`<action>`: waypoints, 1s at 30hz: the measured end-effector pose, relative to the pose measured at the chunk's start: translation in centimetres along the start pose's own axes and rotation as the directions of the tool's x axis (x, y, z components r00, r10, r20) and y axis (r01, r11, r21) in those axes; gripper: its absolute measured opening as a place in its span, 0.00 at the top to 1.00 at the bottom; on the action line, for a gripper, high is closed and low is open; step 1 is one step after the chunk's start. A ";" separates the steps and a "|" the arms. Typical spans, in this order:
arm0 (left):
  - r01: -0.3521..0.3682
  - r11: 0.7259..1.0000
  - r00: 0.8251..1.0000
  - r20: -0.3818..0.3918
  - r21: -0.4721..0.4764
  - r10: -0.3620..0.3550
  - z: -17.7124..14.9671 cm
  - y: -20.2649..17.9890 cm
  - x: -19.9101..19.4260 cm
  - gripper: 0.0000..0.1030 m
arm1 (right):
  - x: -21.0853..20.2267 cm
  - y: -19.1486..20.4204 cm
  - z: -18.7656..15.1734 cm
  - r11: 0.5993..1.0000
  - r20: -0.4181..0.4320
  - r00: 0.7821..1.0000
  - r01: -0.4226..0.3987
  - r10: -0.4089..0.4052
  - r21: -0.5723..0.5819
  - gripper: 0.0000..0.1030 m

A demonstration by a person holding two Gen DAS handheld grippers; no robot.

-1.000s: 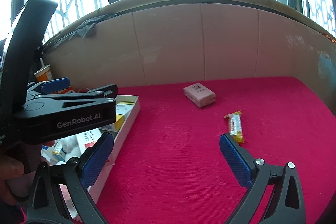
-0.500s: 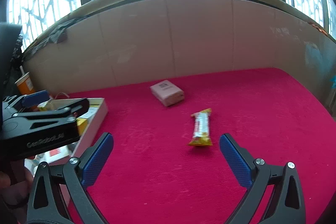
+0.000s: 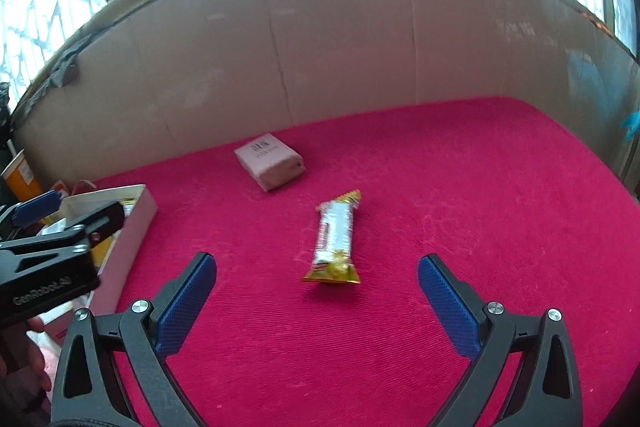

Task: Organize objects
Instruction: 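Move both open tools away from the tray toward the pink tissue pack and snack bar, then grasp the pink tissue pack with the left tool while the right tool grasps the yellow snack bar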

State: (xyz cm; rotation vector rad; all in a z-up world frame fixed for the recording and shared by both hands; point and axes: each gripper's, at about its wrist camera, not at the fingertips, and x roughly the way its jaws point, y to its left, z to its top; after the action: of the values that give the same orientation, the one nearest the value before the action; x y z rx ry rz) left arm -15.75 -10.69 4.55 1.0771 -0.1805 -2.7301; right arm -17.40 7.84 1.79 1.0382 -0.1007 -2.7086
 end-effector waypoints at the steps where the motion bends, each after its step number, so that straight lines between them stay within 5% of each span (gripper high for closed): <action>1: -0.003 1.000 1.000 -0.006 -0.005 0.003 0.1 0.0 0.2 0.06 | 0.3 -0.4 0.0 1.000 -0.010 1.000 0.004 -0.004 0.010 0.00; 10: -0.002 0.999 0.998 -0.059 -0.046 -0.001 1.3 -0.7 2.3 0.06 | 3.5 -2.0 0.8 0.996 -0.094 0.992 0.086 -0.084 0.011 0.01; 18: -0.008 0.991 0.989 -0.146 -0.135 -0.012 2.9 -0.9 5.4 0.06 | 6.2 0.6 1.1 0.989 -0.134 0.984 0.098 -0.113 -0.114 0.26; 25: -0.031 0.970 0.973 -0.231 -0.241 -0.027 4.2 -2.2 9.3 0.06 | 7.2 0.2 1.4 0.986 -0.152 0.980 0.106 -0.125 -0.127 0.34; 30: -0.054 0.955 0.962 -0.270 -0.293 -0.029 5.3 -3.9 11.8 0.06 | 7.2 -0.1 1.5 0.984 -0.148 0.982 0.094 -0.116 -0.151 0.53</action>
State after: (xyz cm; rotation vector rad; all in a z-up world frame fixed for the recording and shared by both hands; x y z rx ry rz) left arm -28.37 -9.38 -0.18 1.3314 0.2573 -2.4558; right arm -23.61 6.14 -1.75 1.2387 0.1787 -2.6668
